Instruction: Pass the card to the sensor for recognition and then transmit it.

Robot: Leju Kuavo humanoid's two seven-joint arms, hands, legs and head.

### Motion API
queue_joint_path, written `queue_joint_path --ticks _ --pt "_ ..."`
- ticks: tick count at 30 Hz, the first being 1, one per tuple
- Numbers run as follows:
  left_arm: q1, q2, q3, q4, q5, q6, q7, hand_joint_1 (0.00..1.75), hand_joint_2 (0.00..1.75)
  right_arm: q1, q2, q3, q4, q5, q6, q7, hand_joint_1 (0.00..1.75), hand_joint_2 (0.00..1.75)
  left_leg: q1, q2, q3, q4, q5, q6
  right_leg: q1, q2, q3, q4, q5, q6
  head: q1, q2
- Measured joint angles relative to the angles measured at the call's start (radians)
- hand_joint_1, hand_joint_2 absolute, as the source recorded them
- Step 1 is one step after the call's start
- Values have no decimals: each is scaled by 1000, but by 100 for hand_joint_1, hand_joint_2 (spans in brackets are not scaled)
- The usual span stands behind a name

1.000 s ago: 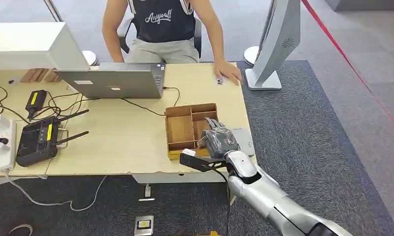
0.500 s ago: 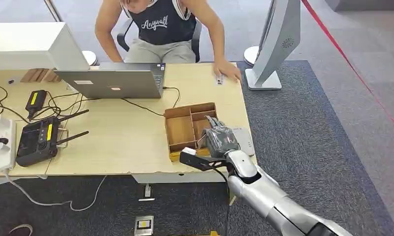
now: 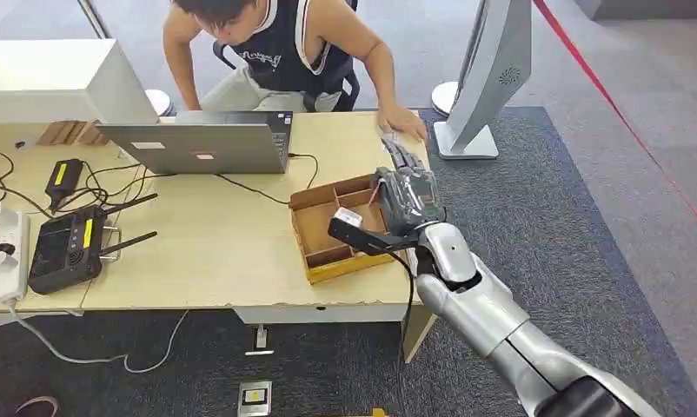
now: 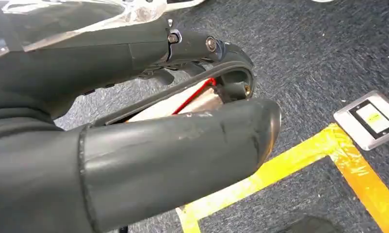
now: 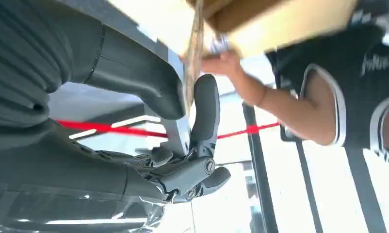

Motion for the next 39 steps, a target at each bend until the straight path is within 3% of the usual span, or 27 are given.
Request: queue_joint_path --ticks 8,13,21,31,39 --pt "-17 0 -16 0 -18 -30 8 0 0 -71 -39 -54 -100 13 50 3 175 175 0 0 0 0 0 0 0 0 0 0 0 0 0 0" --pt "-32 -1 -23 0 -29 -42 13 0 0 -137 -34 -53 -80 -4 80 -39 175 175 0 0 -1 0 0 0 0 0 0 1 0 0 0 0" --pt "-52 0 -40 0 -64 -78 26 0 0 -297 47 -26 152 -78 112 -120 175 175 0 -1 -1 0 1 0 0 0 0 1 0 0 0 0" --pt "-64 14 -58 0 -95 -94 33 0 0 -472 148 6 442 -128 111 -118 175 175 1 -1 -3 0 1 -1 0 0 -2 1 0 0 1 0" --pt "-64 21 -59 0 -97 -95 34 0 0 -519 189 22 557 -151 108 -112 175 175 1 0 -3 0 1 -1 0 0 -2 1 0 0 0 0"
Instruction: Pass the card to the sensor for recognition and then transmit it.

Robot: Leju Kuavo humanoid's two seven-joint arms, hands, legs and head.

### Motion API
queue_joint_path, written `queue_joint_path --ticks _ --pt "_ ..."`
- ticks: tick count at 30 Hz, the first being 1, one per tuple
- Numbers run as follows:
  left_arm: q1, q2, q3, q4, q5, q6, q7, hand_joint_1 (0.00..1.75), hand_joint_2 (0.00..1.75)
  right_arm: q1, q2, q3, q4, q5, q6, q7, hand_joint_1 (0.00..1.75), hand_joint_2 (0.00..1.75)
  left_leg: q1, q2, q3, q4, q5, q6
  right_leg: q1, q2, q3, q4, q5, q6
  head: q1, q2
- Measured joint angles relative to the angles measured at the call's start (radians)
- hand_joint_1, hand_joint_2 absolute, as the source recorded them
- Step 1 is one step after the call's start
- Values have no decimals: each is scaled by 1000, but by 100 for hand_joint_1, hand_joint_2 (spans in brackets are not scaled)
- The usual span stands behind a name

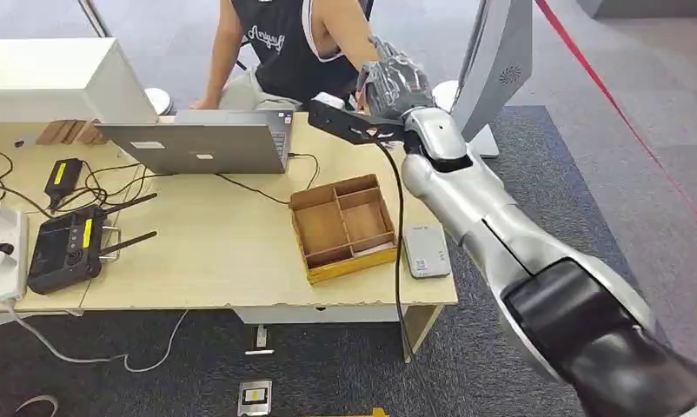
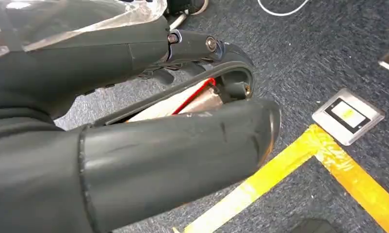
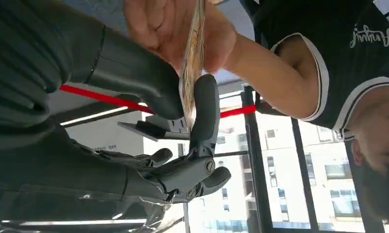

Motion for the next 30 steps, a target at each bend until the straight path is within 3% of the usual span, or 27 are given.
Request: queue_joint_path --ticks 6,7,8,10,12,13,24,30 --pt "0 5 0 0 1 -3 -3 0 0 0 14 8 45 -7 -3 -2 175 175 0 0 0 0 0 0 0 0 0 0 0 0 0 0" --pt "0 5 0 0 1 -3 -3 0 0 0 15 8 51 -9 -6 -2 157 175 0 0 0 0 0 0 0 0 0 0 0 0 0 0" --pt "1 5 0 0 2 -3 -4 0 0 0 17 8 57 -9 -8 -2 37 175 0 0 0 0 0 0 0 0 0 0 0 0 0 0" --pt "1 6 0 0 3 -3 -6 0 0 0 18 10 65 -9 -10 -2 19 175 0 0 0 0 0 0 0 0 0 0 0 0 0 0" --pt "2 6 0 0 3 -3 -9 0 0 0 18 11 71 -8 -14 0 16 175 0 0 0 0 0 0 0 0 0 0 0 0 0 0" --pt "3 7 0 0 3 -3 -9 0 0 0 18 12 75 -8 -16 0 2 175 0 0 0 0 0 0 0 0 0 0 0 0 0 0" --pt "8 7 0 0 3 -3 -12 0 0 0 1 27 104 13 -59 16 0 175 0 0 0 0 0 0 0 0 0 0 0 0 0 0" --pt "23 7 0 0 20 10 -22 0 0 -13 -59 40 106 31 -135 35 0 175 0 0 1 1 0 0 0 0 0 -1 0 0 0 0"
